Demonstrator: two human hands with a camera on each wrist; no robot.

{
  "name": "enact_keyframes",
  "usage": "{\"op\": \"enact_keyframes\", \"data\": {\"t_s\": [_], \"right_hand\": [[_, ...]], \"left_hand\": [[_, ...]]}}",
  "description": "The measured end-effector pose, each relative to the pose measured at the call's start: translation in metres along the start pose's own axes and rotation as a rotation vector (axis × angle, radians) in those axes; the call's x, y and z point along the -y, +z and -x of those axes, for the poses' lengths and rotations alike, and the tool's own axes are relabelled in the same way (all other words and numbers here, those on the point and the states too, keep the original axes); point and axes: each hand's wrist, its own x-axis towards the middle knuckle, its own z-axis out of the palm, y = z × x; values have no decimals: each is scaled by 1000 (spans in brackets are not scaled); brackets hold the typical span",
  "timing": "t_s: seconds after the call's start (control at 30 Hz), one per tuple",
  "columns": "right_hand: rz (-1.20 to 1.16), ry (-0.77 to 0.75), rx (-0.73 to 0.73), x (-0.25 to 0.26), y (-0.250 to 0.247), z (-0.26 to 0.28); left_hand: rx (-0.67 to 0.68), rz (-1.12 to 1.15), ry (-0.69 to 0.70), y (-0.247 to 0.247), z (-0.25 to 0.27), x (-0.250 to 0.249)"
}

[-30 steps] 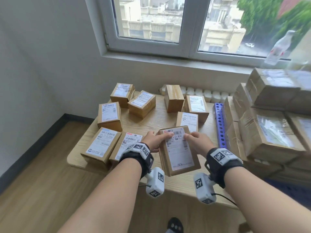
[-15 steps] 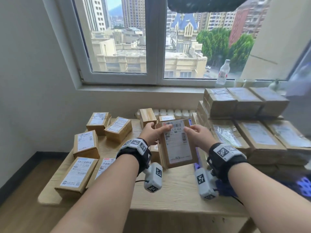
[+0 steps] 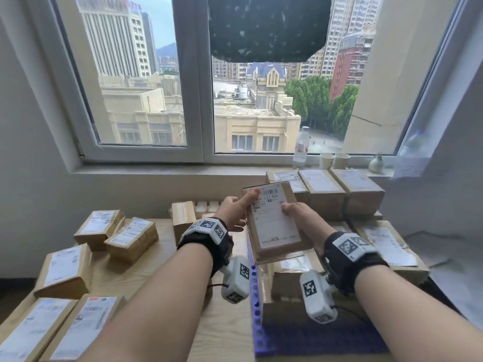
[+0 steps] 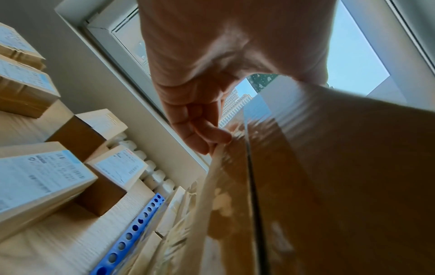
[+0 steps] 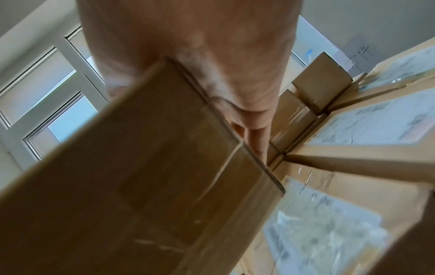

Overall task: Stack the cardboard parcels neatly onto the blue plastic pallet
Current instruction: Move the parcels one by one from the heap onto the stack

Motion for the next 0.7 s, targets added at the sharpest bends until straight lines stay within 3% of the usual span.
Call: {"op": "enact_keyframes", "data": {"t_s": [0.3,0.7], "right_hand": [[-77,153,-25,-23,-70,-26],[-47,239,-32,-40,-73,-48]], "left_hand": [[65,-43,-68,72,-26,-12],[24,-30,-195,90,-35,4]]}}
